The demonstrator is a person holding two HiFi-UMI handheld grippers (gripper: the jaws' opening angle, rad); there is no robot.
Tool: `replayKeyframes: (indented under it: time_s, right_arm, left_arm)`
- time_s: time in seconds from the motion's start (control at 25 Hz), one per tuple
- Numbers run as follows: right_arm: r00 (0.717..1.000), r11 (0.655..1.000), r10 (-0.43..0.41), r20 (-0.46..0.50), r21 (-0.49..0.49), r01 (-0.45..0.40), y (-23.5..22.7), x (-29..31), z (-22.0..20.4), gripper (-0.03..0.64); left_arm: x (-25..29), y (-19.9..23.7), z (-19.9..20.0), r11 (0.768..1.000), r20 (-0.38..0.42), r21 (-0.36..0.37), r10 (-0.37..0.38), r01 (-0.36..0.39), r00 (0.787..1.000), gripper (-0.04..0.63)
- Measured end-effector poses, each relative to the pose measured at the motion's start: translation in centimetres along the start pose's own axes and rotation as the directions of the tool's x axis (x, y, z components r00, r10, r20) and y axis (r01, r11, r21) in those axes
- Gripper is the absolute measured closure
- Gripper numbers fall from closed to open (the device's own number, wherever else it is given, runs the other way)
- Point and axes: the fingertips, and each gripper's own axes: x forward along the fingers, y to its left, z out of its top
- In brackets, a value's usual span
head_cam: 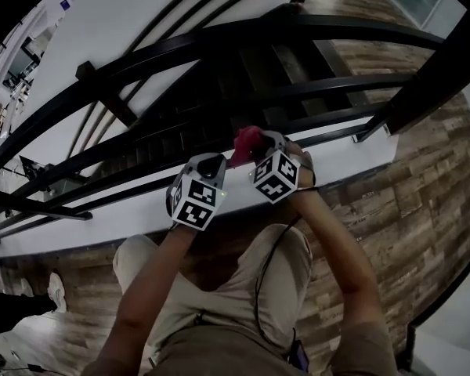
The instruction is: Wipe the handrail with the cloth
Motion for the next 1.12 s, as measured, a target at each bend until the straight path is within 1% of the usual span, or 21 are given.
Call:
replayKeyframes:
  time_s: [0.12, 0.24, 0.32, 0.44, 0.52, 0.56, 0.6, 0.64, 0.68, 0.72, 0.76, 0.8, 0.84, 0.88, 0.96, 1.0, 1.04, 1.08, 1.12]
  right_arm:
    - [0.998, 0.997, -0.051, -0.038, 0.057, 0.053, -3.8, -1.2, -3.7, 0.512]
    - [0.989, 0.986, -0.112, -0.092, 0.111, 0.122, -7.8, -2.3, -7.8, 0.512]
    - [0.979, 0.978, -0.15, -0.138, 0.123, 0.167, -10.8, -3.0, -11.0, 0.512]
    - [0.971, 0.97, -0.164, -0.174, 0.15, 0.191, -15.0, -4.3, -14.9, 0.512]
    - [0.959, 0.96, -0.195, -0.203, 0.161, 0.23, -18.0, -5.3, -17.5, 0.512]
    - [0.946, 0.951, -0.225, -0.234, 0.156, 0.265, -19.8, -5.7, -19.3, 0.512]
    - [0.924, 0.942, -0.256, -0.282, 0.143, 0.305, -21.7, -5.9, -21.7, 0.512]
    - [0.896, 0.934, -0.277, -0.348, 0.123, 0.336, -23.5, -5.8, -24.8, 0.512]
    - [0.864, 0.929, -0.28, -0.418, 0.109, 0.354, -24.9, -5.4, -28.2, 0.512]
    - [0.837, 0.923, -0.27, -0.475, 0.118, 0.365, -26.0, -4.9, -31.6, 0.514]
    - [0.823, 0.911, -0.258, -0.506, 0.158, 0.382, -26.8, -4.4, -34.3, 0.517]
    - [0.82, 0.885, -0.255, -0.512, 0.217, 0.411, -27.5, -4.5, -36.0, 0.517]
    - [0.82, 0.85, -0.272, -0.504, 0.273, 0.45, -28.3, -5.0, -36.8, 0.518]
    - [0.815, 0.814, -0.309, -0.489, 0.307, 0.493, -29.1, -5.8, -36.9, 0.518]
    - [0.794, 0.75, -0.407, -0.452, 0.331, 0.573, -30.5, -7.4, -36.4, 0.518]
    - [0.789, 0.727, -0.443, -0.426, 0.344, 0.594, -30.9, -8.0, -35.8, 0.518]
    - [0.793, 0.716, -0.467, -0.392, 0.359, 0.599, -31.0, -8.6, -34.7, 0.518]
    - [0.802, 0.717, -0.482, -0.352, 0.366, 0.593, -30.6, -9.3, -32.9, 0.518]
    - [0.812, 0.727, -0.494, -0.31, 0.365, 0.581, -29.7, -10.1, -30.5, 0.518]
  left_arm:
    - [1.4, -2.7, 2.0, 0.999, 0.01, 0.014, -0.034, 0.034, 0.999, 0.578]
    - [2.8, -4.9, 3.8, 0.998, 0.014, 0.011, -0.066, 0.066, 0.998, 0.578]
    - [4.0, -6.5, 5.3, 0.996, 0.018, 0.015, -0.09, 0.09, 0.996, 0.578]
    - [5.1, -8.6, 7.4, 0.993, 0.029, 0.038, -0.113, 0.112, 0.993, 0.578]
    - [5.7, -9.7, 8.6, 0.991, 0.034, 0.052, -0.124, 0.122, 0.992, 0.578]
    - [6.0, -10.4, 9.1, 0.99, 0.038, 0.058, -0.129, 0.127, 0.991, 0.578]
    - [6.3, -11.0, 9.6, 0.989, 0.041, 0.064, -0.134, 0.132, 0.99, 0.578]
    - [6.5, -11.7, 9.9, 0.988, 0.044, 0.071, -0.139, 0.135, 0.989, 0.578]
    - [6.5, -12.3, 10.0, 0.988, 0.045, 0.077, -0.141, 0.137, 0.989, 0.578]
    - [6.3, -12.8, 9.8, 0.987, 0.045, 0.081, -0.141, 0.137, 0.989, 0.578]
    - [5.9, -13.1, 9.4, 0.987, 0.043, 0.083, -0.139, 0.135, 0.989, 0.578]
    - [5.3, -13.3, 8.9, 0.988, 0.041, 0.085, -0.134, 0.13, 0.99, 0.578]
    - [4.6, -13.1, 8.5, 0.988, 0.039, 0.091, -0.126, 0.122, 0.991, 0.578]
    - [3.9, -12.6, 8.0, 0.988, 0.038, 0.1, -0.118, 0.114, 0.992, 0.578]
    - [2.7, -11.1, 6.7, 0.99, 0.031, 0.105, -0.103, 0.099, 0.994, 0.578]
    - [2.1, -10.4, 5.9, 0.991, 0.026, 0.096, -0.095, 0.093, 0.995, 0.578]
    - [1.4, -9.6, 5.1, 0.993, 0.023, 0.084, -0.087, 0.085, 0.996, 0.578]
    - [0.5, -8.7, 4.3, 0.995, 0.022, 0.072, -0.077, 0.075, 0.997, 0.578]
    - [-0.7, -7.7, 3.5, 0.996, 0.023, 0.064, -0.065, 0.063, 0.998, 0.578]
